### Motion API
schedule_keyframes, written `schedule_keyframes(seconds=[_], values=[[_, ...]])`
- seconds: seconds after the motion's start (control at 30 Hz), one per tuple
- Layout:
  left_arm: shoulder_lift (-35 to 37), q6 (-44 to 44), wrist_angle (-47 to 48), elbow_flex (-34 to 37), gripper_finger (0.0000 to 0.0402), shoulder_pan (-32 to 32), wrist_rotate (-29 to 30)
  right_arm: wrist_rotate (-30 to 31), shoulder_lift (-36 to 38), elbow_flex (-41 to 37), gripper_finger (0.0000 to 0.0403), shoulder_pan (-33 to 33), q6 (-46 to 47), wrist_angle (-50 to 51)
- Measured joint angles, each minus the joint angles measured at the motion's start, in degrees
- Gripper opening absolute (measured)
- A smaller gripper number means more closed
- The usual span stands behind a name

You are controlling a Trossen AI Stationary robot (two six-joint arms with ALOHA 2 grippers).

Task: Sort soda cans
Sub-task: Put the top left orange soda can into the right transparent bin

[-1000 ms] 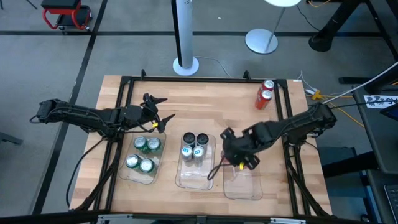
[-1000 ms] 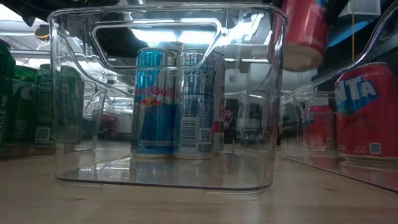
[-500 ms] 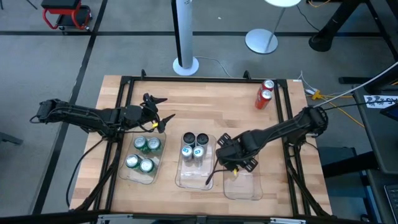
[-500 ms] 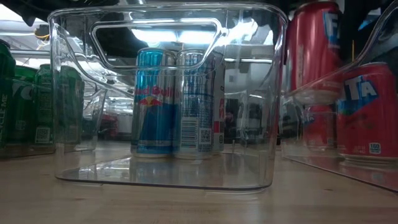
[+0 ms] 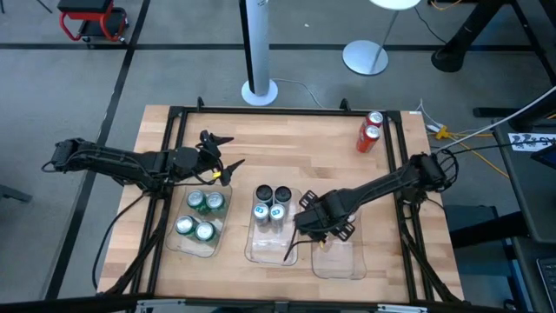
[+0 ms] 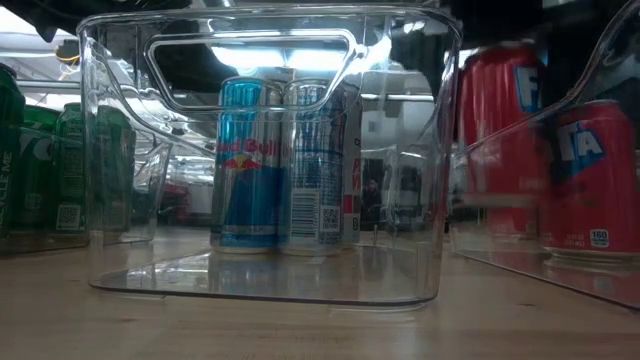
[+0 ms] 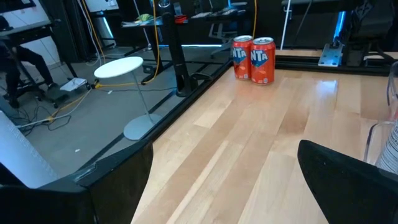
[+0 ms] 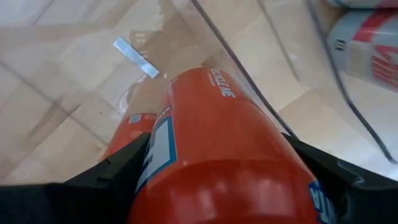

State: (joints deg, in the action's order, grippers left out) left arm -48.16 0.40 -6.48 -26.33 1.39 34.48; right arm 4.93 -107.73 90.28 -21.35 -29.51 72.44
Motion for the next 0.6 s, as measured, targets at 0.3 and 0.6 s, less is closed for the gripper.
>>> schedule_keyframes(seconds=[0.3,0.6], values=[[0.01,0.0,0.0,0.0,0.0388,0.01,0.01,0.22,-3.81,0.0,0.0301,-0.01,-2.53,-0.96],[0.0,0.0,0.05,0.0,0.0388,0.02,0.02,1.03,-4.26,-0.83,0.0359,-0.01,-3.98,-1.67]])
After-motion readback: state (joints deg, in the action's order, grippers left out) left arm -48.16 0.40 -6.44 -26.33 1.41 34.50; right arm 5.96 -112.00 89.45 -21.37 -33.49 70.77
